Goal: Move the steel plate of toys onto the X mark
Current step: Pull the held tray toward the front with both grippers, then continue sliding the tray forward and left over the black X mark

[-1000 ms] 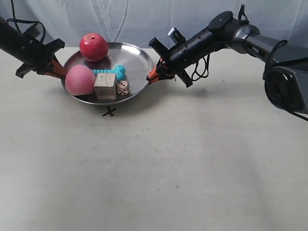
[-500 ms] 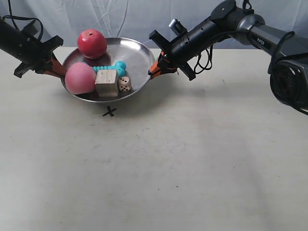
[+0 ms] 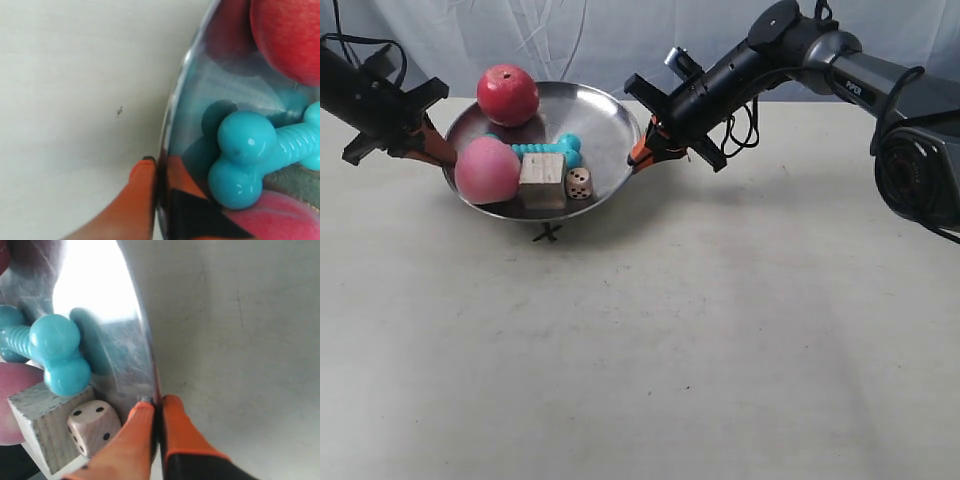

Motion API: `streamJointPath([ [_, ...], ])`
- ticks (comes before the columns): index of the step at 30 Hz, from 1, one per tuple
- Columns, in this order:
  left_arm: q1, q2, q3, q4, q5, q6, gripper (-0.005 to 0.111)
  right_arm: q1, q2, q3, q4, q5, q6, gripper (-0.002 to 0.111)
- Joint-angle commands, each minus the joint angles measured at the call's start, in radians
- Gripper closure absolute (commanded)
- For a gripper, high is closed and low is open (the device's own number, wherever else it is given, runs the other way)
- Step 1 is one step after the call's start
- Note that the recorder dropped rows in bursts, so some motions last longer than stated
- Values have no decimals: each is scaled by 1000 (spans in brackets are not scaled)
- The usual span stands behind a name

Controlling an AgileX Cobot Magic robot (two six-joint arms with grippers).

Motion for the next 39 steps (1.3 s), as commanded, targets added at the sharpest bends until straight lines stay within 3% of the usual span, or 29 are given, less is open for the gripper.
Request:
streamJointPath([
  [1,-14,-24,31,-25,33,15,107,18,-31,-4,38,-8,-3,109],
  [15,-108,-72,67,75,33,-32,107,18,-158,199,-55,-8,-13,109],
  [31,-112,-115,253,90,33,-26,107,66,-186,205,-73,-8,-13,109],
  [39,-112,-152,277,88,33,-20,107,66,-189,288,-74,-8,-21,109],
])
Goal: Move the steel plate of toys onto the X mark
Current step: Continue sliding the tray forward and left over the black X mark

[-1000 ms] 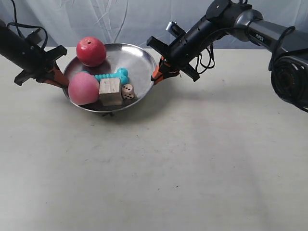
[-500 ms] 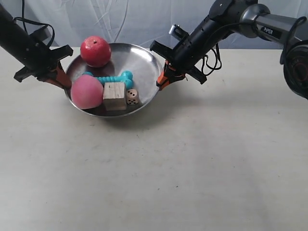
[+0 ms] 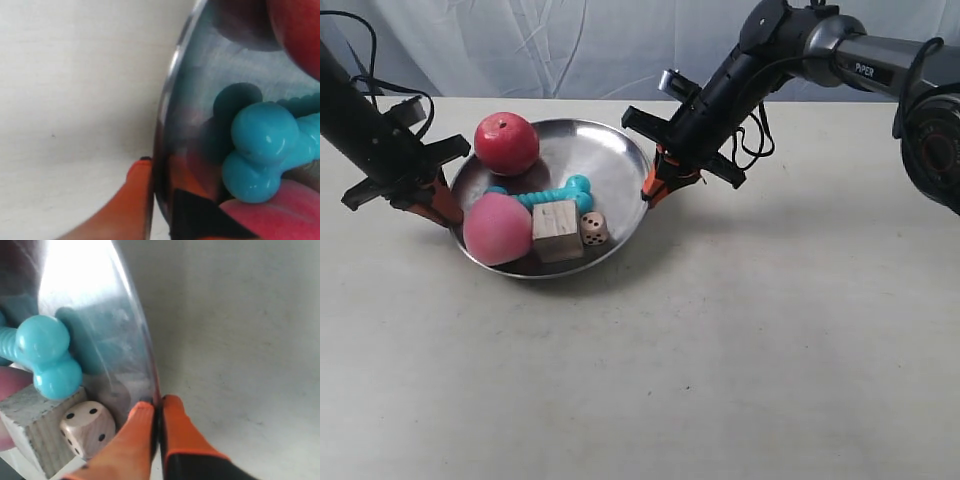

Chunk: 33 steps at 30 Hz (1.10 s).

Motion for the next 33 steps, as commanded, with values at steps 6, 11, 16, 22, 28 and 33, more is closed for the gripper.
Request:
streamJointPath([
  [6,-22,-30,26,-44,57,31,107,17,-23,45,67,-26,-35,109],
  [11,-22,-30,78,-44,57,31,107,24,-23,45,67,-26,-35,109],
  [16,-22,-48,108,-39,57,32,107,57,-22,45,56,-26,-35,109],
  [22,-22,-40,110,-25,57,40,107,60,-20,45,-8,-26,-35,109],
  [28,-22,-40,110,-10,57,49,107,81,33,45,-12,-26,-35,109],
  [33,-22,-40,110,-10,57,51,107,85,63,45,0,-26,-26,109],
])
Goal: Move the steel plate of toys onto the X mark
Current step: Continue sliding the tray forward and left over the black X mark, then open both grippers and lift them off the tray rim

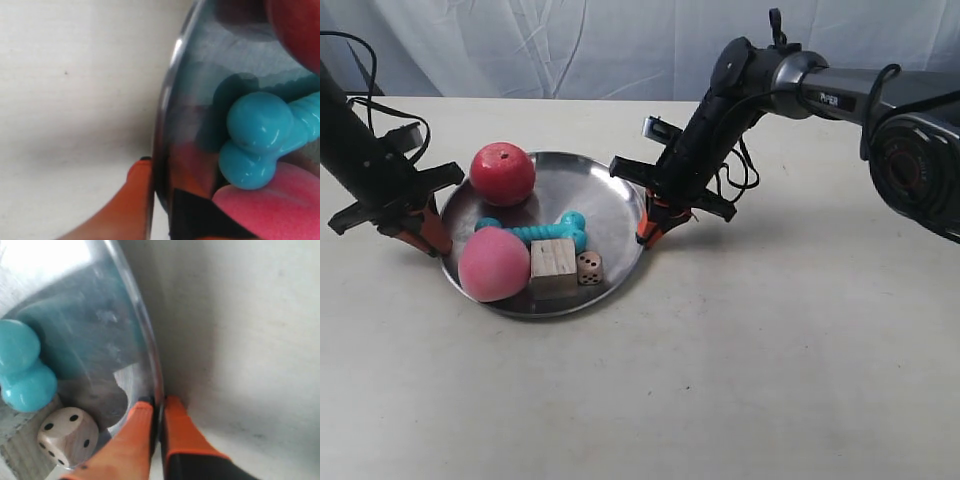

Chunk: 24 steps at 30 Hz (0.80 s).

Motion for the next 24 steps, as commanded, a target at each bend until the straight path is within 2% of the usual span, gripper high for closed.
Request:
streamJointPath([
  [1,-22,-9,1,-58,43,40,107,25,14,-4,76,-10,-20,109],
  [10,-22,-9,1,-58,43,88,106,25,16,-4,78,-10,-28,109],
  [13,-22,-9,1,-56,43,102,100,25,16,-4,78,-10,-34,109],
  [21,-20,-9,1,-44,43,114,74,25,16,-4,85,-10,-50,109],
  [24,-20,-9,1,-44,43,114,70,25,14,-4,99,-10,-68,109],
])
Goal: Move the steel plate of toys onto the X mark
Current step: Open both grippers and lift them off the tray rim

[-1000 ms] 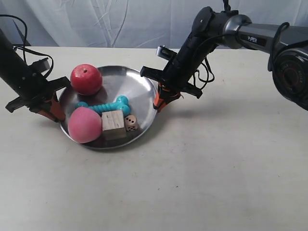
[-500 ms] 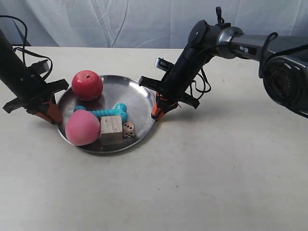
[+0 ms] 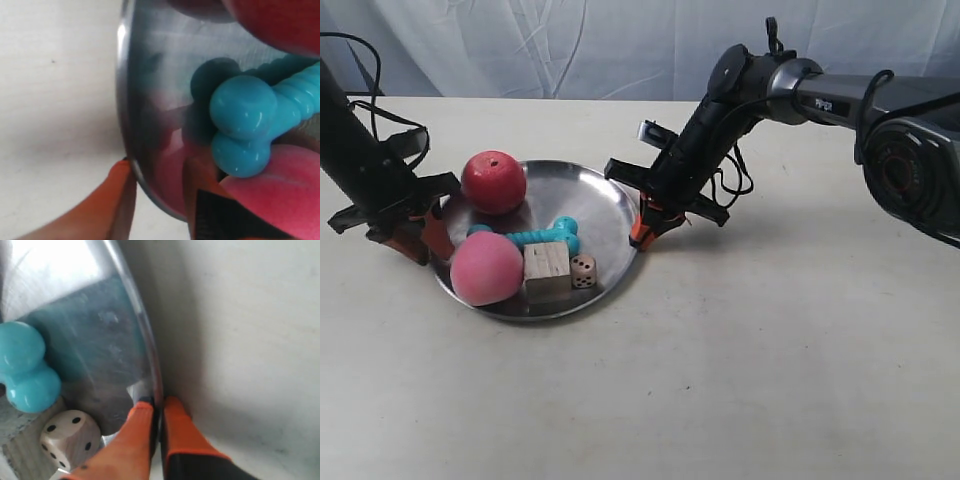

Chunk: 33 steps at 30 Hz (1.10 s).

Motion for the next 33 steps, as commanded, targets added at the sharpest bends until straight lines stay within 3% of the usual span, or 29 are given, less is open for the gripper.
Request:
streamJointPath([
  [1,-17,-9,-1,-76,13,14,70,21,-6,-4,57,-12,-58,108],
  [3,-17,-9,-1,-76,13,14,70,21,-11,-4,57,-12,-60,100],
  [7,-17,-9,-1,-76,13,26,70,21,-17,-4,55,-12,-61,70],
  [10,-17,-9,-1,-76,13,26,70,21,-17,-4,55,-12,-61,57],
  [24,-13,-13,-1,26,13,12,70,21,-17,-4,35,-12,-61,57],
  [33,44,-59,-1,30,13,-36,70,21,-20,-4,21,-12,-60,57],
])
